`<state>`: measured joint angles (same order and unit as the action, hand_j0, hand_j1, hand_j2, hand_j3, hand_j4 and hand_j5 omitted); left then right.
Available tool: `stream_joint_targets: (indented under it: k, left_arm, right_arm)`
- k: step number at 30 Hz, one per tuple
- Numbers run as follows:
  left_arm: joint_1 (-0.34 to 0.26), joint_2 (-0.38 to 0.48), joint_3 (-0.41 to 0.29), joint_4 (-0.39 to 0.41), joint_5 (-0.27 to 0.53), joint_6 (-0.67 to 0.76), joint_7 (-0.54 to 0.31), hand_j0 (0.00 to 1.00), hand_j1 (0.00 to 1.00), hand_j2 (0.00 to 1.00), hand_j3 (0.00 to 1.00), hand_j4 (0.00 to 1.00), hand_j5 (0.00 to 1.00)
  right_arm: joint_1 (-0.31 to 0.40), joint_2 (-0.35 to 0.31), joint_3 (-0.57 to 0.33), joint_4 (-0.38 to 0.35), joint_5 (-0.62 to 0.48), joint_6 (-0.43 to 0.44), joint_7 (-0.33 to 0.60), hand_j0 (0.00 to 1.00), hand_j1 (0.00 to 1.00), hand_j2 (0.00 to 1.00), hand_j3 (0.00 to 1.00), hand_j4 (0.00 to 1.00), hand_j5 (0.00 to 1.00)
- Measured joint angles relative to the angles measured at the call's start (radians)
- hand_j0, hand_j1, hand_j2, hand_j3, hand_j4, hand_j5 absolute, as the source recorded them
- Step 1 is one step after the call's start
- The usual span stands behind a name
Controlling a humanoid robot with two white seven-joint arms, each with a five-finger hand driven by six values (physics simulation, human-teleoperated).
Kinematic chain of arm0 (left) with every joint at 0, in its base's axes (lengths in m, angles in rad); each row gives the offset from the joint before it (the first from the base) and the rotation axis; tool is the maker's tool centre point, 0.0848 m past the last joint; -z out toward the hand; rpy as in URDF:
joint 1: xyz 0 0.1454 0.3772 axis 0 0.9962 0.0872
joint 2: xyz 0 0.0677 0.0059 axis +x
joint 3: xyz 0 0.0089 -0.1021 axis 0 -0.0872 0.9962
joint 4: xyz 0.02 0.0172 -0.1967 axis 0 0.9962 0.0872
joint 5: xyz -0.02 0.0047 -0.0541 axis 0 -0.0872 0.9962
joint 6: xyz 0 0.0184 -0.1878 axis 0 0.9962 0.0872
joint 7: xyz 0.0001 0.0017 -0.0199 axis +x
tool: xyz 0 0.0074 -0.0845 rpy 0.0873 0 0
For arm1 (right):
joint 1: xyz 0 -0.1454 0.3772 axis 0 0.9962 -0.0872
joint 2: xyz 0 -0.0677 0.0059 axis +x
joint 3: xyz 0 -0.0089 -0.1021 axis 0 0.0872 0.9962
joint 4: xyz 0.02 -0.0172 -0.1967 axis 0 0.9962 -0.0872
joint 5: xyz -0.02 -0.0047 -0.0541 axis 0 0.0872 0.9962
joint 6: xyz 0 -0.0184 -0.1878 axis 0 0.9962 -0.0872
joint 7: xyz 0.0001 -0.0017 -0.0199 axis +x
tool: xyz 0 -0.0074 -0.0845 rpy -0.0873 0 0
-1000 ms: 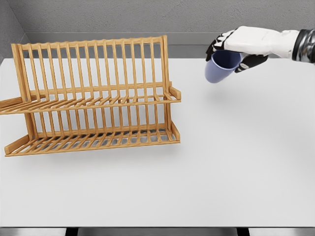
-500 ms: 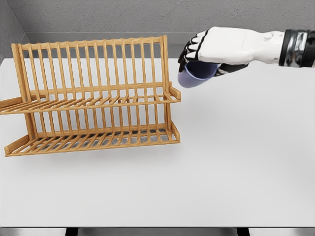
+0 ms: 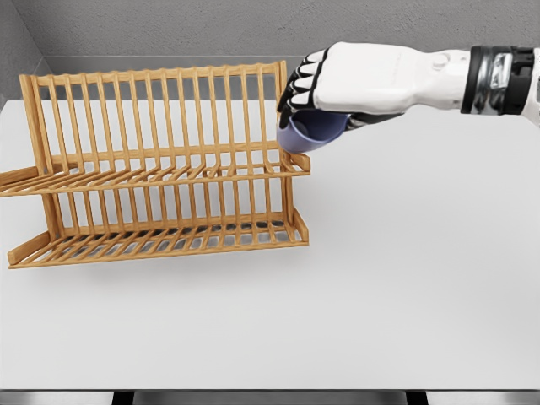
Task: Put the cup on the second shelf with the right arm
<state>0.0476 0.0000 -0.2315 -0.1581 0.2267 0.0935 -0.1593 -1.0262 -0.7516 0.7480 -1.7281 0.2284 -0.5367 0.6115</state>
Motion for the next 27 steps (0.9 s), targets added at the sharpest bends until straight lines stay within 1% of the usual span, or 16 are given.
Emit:
stream_joint_targets:
  k: [5, 16, 17, 18, 23, 24, 25, 26, 27]
  left_arm:
    - [0.002, 0.0, 0.0, 0.0, 0.0, 0.0, 0.0, 1.0, 1.0, 1.0, 1.0, 1.0, 1.0]
    - [0.0, 0.0, 0.0, 0.0, 0.0, 0.0, 0.0, 1.0, 1.0, 1.0, 1.0, 1.0, 1.0]
    - [0.0, 0.0, 0.0, 0.0, 0.0, 0.0, 0.0, 1.0, 1.0, 1.0, 1.0, 1.0, 1.0]
    - [0.0, 0.0, 0.0, 0.0, 0.0, 0.0, 0.0, 1.0, 1.0, 1.0, 1.0, 1.0, 1.0]
    - [0.002, 0.0, 0.0, 0.0, 0.0, 0.0, 0.0, 1.0, 1.0, 1.0, 1.0, 1.0, 1.0]
    - [0.002, 0.0, 0.0, 0.0, 0.0, 0.0, 0.0, 1.0, 1.0, 1.0, 1.0, 1.0, 1.0]
    - [0.0, 0.0, 0.0, 0.0, 0.0, 0.0, 0.0, 1.0, 1.0, 1.0, 1.0, 1.0, 1.0]
    - [0.0, 0.0, 0.0, 0.0, 0.0, 0.0, 0.0, 1.0, 1.0, 1.0, 1.0, 1.0, 1.0]
    - [0.0, 0.0, 0.0, 0.0, 0.0, 0.0, 0.0, 1.0, 1.0, 1.0, 1.0, 1.0, 1.0]
  right_arm:
    - [-0.008, 0.026, 0.011, -0.006, 0.001, 0.002, 0.0, 0.67, 0.67, 0.67, 0.67, 0.67, 0.67]
    - [-0.008, 0.066, 0.083, 0.013, 0.035, 0.014, -0.004, 0.68, 0.68, 0.68, 0.68, 0.68, 0.68]
    - [-0.008, 0.069, 0.088, 0.016, 0.036, 0.014, -0.003, 0.76, 0.76, 0.76, 0.76, 0.76, 0.76]
    - [-0.009, 0.07, 0.091, 0.017, 0.036, 0.014, -0.003, 1.0, 1.0, 1.0, 1.0, 1.0, 1.0]
    - [-0.012, 0.066, 0.092, 0.014, 0.036, 0.004, -0.001, 1.0, 1.0, 1.0, 1.0, 1.0, 1.0]
    - [-0.003, 0.057, 0.076, 0.01, 0.035, 0.001, 0.0, 1.0, 1.0, 1.0, 1.0, 1.0, 1.0]
    - [0.008, 0.038, 0.03, 0.0, 0.034, -0.003, 0.0, 1.0, 1.0, 1.0, 1.0, 1.0, 1.0]
    - [0.028, 0.015, -0.038, -0.007, 0.033, -0.014, 0.0, 1.0, 1.0, 1.0, 1.0, 1.0, 1.0]
    - [0.104, -0.019, -0.129, -0.012, 0.025, -0.024, -0.001, 1.0, 1.0, 1.0, 1.0, 1.0, 1.0]
